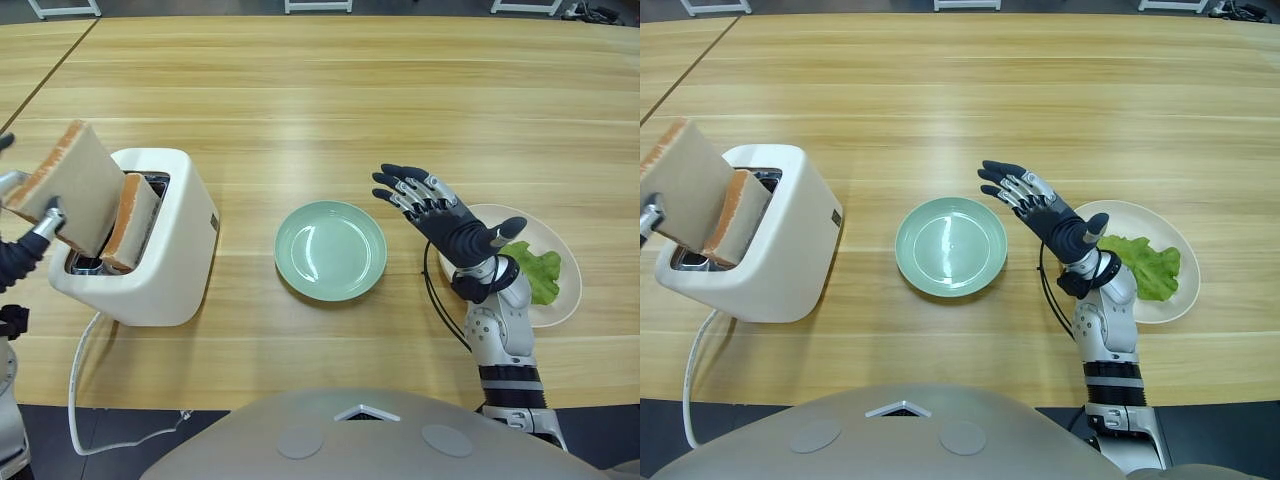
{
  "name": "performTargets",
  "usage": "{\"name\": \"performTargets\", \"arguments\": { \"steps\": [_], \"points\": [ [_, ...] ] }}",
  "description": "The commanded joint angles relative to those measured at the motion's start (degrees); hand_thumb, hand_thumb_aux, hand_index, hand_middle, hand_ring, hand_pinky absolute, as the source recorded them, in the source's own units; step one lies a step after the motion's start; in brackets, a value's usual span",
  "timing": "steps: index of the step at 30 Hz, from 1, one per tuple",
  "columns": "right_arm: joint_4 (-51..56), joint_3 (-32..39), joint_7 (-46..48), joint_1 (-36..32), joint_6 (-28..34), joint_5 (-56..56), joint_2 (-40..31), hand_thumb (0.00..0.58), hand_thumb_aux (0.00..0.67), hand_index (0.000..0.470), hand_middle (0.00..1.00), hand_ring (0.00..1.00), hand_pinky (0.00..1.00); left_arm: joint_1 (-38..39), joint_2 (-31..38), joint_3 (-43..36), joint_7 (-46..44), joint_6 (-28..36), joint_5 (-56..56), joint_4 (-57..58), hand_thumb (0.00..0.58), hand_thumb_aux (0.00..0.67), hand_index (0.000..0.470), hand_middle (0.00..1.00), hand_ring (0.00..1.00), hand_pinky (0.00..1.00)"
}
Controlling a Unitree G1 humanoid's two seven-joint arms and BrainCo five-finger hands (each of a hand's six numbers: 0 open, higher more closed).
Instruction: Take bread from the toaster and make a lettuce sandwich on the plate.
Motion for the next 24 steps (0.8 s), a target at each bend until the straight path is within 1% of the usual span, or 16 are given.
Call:
{"name": "performTargets", "arguments": {
  "steps": [1, 4, 6, 9, 11, 12, 14, 17, 21, 24],
  "points": [
    [0.2, -0.4, -0.3, -0.7, -0.1, -0.7, -0.2, 0.000, 0.000, 0.000, 0.00, 0.00, 0.00, -9.2, 4.3, 0.2, 0.2, 1.7, -3.0, -7.2, 0.580, 0.670, 0.470, 0.00, 0.00, 0.00],
    [1.4, -1.3, -1.4, -2.6, -1.2, -2.1, -0.5, 0.000, 0.000, 0.000, 0.00, 0.00, 0.00, -16.9, 4.3, -12.8, -1.7, 4.1, -0.6, -10.9, 0.580, 0.670, 0.470, 0.00, 0.00, 0.00],
    [3.8, -2.5, -4.2, -4.7, -2.9, -7.7, -2.5, 0.000, 0.000, 0.000, 0.00, 0.00, 0.00, -20.5, 1.7, -24.1, -2.7, 4.7, 3.3, -10.8, 0.580, 0.670, 0.470, 0.00, 0.00, 0.00],
    [5.7, -7.2, -8.5, -6.1, -7.5, -17.8, -8.8, 0.000, 0.000, 0.000, 0.00, 0.00, 0.00, -24.1, -3.5, -42.2, -3.1, 2.8, 13.4, -6.2, 0.580, 0.670, 0.470, 0.00, 0.00, 0.00],
    [4.2, -11.5, -9.7, -4.3, -10.3, -21.9, -14.0, 0.000, 0.000, 0.000, 0.00, 0.00, 0.00, -25.4, -5.2, -50.1, -2.1, 0.4, 21.5, -2.7, 0.580, 0.670, 0.470, 0.00, 0.00, 0.00],
    [3.4, -13.4, -10.1, -3.2, -11.4, -23.4, -16.2, 0.000, 0.000, 0.000, 0.00, 0.00, 0.00, -25.9, -5.6, -52.8, -1.2, -0.8, 25.7, -1.5, 0.580, 0.670, 0.470, 0.00, 0.00, 0.00],
    [2.4, -16.3, -11.3, -1.8, -13.2, -26.3, -19.7, 0.000, 0.000, 0.000, 0.00, 0.00, 0.00, -26.8, -5.2, -57.9, 2.3, -3.2, 37.5, 2.0, 0.580, 0.670, 0.470, 0.00, 0.00, 0.00],
    [3.2, -17.5, -12.8, -1.6, -14.6, -28.7, -22.5, 0.000, 0.000, 0.000, 0.00, 0.00, 0.00, -27.9, -4.8, -64.9, 8.1, -4.9, 50.5, 9.4, 0.580, 0.670, 0.470, 0.00, 0.00, 0.00],
    [5.4, -15.5, -13.7, -1.5, -16.3, -30.9, -23.5, 0.000, 0.000, 0.000, 0.00, 0.00, 0.00, -29.3, -4.9, -70.8, 17.4, -4.7, 60.1, 19.1, 0.580, 0.670, 0.470, 0.00, 0.00, 0.00],
    [7.2, -14.1, -14.2, -0.9, -17.9, -33.2, -24.7, 0.000, 0.000, 0.000, 0.00, 0.00, 0.00, -29.7, -4.9, -73.3, 22.2, -3.3, 64.1, 22.7, 0.580, 0.670, 0.470, 0.00, 0.00, 0.00]
  ]
}}
